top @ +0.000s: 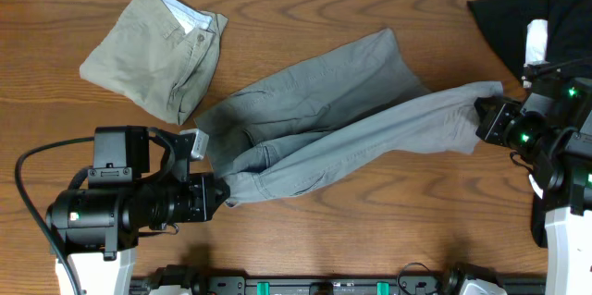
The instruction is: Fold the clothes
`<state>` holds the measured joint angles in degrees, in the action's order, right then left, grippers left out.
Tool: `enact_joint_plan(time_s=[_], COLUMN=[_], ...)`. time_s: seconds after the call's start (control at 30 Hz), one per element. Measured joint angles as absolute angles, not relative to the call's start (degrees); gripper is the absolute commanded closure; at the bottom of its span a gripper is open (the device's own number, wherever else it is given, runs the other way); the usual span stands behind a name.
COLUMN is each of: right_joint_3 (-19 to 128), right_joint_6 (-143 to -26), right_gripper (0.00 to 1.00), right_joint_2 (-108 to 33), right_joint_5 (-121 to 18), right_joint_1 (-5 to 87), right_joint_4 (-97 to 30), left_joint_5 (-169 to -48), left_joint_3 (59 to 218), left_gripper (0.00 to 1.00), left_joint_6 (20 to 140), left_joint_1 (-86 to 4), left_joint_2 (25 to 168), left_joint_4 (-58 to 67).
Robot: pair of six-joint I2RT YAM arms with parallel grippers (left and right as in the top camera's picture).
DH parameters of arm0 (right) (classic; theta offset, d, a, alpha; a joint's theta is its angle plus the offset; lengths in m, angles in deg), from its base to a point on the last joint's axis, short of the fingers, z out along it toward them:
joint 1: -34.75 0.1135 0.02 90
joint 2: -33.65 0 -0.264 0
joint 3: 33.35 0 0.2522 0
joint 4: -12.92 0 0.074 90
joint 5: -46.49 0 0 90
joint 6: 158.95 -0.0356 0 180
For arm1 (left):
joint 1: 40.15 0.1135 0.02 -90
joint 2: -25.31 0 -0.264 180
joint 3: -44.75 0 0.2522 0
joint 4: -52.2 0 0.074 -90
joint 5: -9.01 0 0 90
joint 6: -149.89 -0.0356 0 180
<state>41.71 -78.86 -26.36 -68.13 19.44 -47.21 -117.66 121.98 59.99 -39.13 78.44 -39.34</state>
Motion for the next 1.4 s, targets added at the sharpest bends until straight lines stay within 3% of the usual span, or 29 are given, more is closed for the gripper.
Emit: enact_joint_plan(time_s=[0.33, 0.47, 0.57, 0.9, 1.0, 1.13, 1.4], right_joint_3=[41.7, 41.7, 41.7, 41.7, 41.7, 41.7, 41.7], right_joint_6=[-79.0, -79.0, -79.0, -79.0, -79.0, -79.0, -79.0], right_gripper=[0.99, 0.99, 0.99, 0.99, 0.99, 0.99, 0.99], right_joint_2=[-29.5, -29.6, -29.6, -29.7, -29.7, -29.7, -29.7], right_joint_5=[-67.2, -67.0, -67.0, -67.0, -67.0, -66.7, -66.4], right_joint_1=[19.3, 19.2, 19.2, 19.2, 19.2, 19.2, 19.2], right_joint_4=[-47.9, -48.2, -48.3, -48.2, -48.2, -48.2, -48.1], left_joint_5=[-121.2, -121.9, -122.7, -123.3, -125.2, -127.4, -128.6], left_joint_3=[120.8, 120.8, 120.8, 120.8, 120.8, 120.8, 120.8], left_gripper=[0.94, 0.87, 0.94, 0.94, 0.89, 0.94, 0.94], left_joint_6=[60.2, 61.6, 63.0, 63.1, 63.1, 63.4, 62.6], left_joint_1=[-39.1, -39.1, -39.1, -39.1, -39.1, -39.1, -39.1], left_joint_2=[79.6, 81.0, 81.7, 84.7, 85.5, 86.0, 86.0], left_joint_4=[-35.0, -33.3, -32.5, -29.4, -28.4, -28.0, -26.9])
